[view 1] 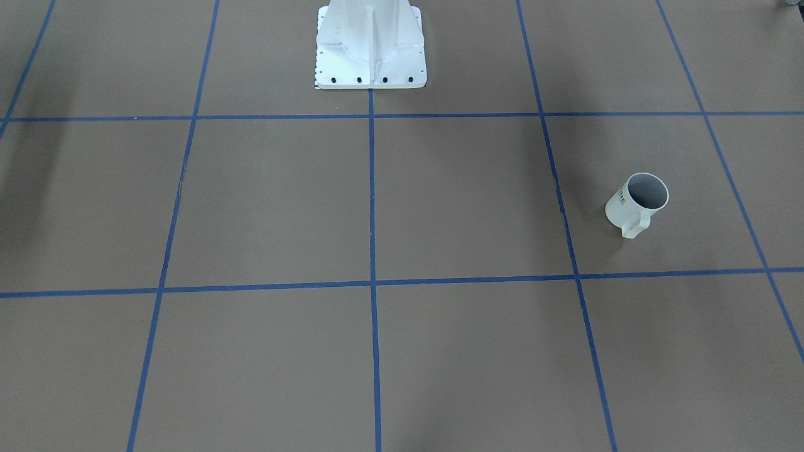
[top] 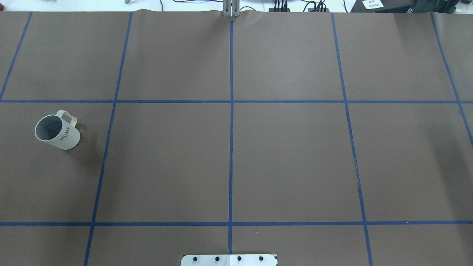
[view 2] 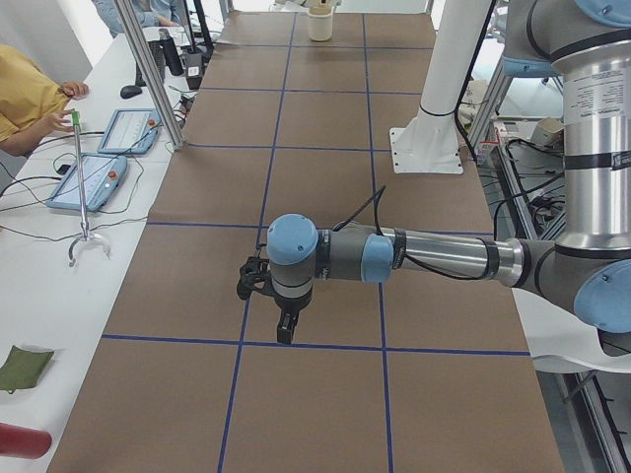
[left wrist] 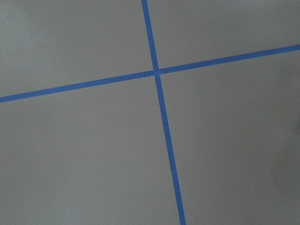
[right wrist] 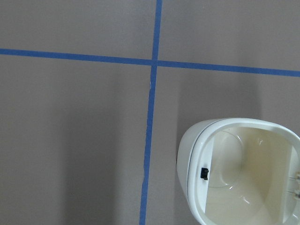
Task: Left arm hands cup to right arm to dump lemon
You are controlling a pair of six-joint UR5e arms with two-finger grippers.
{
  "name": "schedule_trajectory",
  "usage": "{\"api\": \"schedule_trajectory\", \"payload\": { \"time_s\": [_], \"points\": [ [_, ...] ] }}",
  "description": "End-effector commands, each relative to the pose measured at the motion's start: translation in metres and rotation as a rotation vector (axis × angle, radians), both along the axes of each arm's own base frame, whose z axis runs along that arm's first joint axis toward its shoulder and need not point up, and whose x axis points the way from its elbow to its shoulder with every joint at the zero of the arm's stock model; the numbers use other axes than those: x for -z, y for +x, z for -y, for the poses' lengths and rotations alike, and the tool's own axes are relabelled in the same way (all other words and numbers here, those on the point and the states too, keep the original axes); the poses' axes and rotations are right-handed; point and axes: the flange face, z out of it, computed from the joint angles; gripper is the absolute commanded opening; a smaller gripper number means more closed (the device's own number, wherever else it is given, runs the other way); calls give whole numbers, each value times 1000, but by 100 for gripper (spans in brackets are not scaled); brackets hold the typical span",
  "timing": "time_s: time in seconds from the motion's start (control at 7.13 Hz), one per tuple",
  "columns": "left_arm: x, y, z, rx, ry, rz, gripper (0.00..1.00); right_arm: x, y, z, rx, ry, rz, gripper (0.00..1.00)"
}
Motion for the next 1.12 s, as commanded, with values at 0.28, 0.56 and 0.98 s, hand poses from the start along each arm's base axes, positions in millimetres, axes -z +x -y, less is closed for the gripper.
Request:
{"api": "schedule_trajectory", "payload": {
  "time_s": [0.28,0.56,0.98],
  "points": [
    [15,-3,-4,7,31,59,100,13,0,6,3,38,-2,100],
    [30,-6,8,15,101,88,100,34,-1,21,-2,162,6,100],
    [65,-4,36,107,243,55,100,57,-7,31,16,388,68,100]
  ]
}}
